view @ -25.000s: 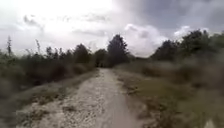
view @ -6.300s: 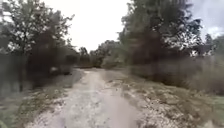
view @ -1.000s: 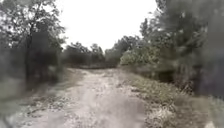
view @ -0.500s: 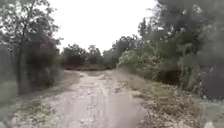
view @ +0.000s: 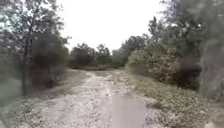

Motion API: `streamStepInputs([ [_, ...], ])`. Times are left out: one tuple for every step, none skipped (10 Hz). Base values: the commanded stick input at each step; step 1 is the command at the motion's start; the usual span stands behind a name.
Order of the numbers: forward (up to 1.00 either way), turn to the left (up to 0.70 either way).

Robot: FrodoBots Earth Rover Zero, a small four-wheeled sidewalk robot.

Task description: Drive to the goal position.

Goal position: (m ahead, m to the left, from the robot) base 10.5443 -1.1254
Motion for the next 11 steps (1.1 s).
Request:
streamStepInputs([
  [0.7,0.0],
  [0.7,0.0],
  [0.7,0.31],
  [0.7,0.33],
  [0.7,0.32],
  [0.7,0.11],
  [0.7,0.0],
  [0.7,0.0],
  [0.7,0.0],
  [0.7,0.0],
  [0.7,0.0],
])
